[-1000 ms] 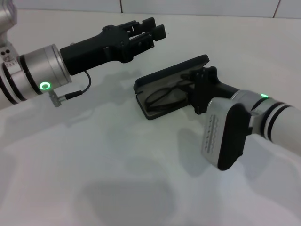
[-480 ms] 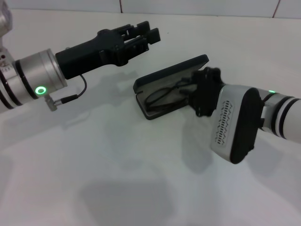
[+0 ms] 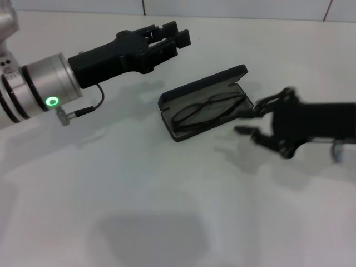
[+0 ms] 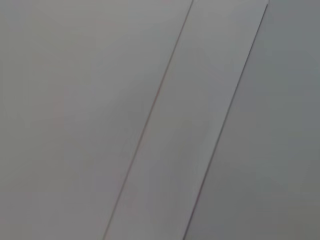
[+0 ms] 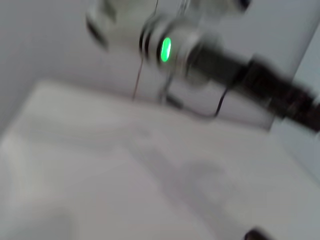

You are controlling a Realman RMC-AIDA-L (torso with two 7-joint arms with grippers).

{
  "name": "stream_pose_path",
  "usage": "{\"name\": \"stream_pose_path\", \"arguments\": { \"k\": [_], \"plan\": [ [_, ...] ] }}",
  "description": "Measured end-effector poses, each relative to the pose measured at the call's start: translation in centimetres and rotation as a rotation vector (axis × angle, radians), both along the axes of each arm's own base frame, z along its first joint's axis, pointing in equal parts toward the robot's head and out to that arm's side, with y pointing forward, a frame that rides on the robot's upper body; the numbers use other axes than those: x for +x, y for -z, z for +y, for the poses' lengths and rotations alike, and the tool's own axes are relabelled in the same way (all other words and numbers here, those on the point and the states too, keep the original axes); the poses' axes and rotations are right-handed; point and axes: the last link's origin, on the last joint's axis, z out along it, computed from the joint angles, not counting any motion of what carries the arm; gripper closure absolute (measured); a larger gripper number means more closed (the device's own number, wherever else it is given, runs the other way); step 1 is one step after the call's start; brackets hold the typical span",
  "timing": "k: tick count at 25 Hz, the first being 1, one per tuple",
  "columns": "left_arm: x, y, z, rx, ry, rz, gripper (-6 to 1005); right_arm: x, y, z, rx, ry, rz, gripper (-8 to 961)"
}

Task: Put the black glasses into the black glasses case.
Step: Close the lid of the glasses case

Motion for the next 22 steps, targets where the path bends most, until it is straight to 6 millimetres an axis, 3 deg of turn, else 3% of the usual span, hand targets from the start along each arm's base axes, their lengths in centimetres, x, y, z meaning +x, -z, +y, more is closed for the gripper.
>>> {"name": "stream_pose_path", "arguments": {
  "k": [5, 8, 15, 19, 22],
  "plan": [
    [0.6, 1.7, 1.3, 0.017, -0.051, 0.056, 538, 4.2, -3.8, -0.3, 0.025, 0.137, 0.23, 618],
    [0.8, 2.8, 2.3, 0.021, -0.09, 0.108, 538, 6.2, -5.0, -0.8, 0.018, 0.202, 0.33, 605],
    [0.7, 4.7, 3.7, 0.014, -0.158, 0.228, 537, 9.1, -5.9, -2.8, 0.038, 0.286, 0.459, 576],
    [0.6, 5.8, 4.1, 0.004, -0.189, 0.288, 537, 9.7, -5.6, -3.4, 0.041, 0.298, 0.465, 559],
    [0.4, 6.3, 4.1, -0.003, -0.193, 0.319, 537, 9.7, -5.5, -3.5, 0.042, 0.298, 0.462, 442]
  ]
}}
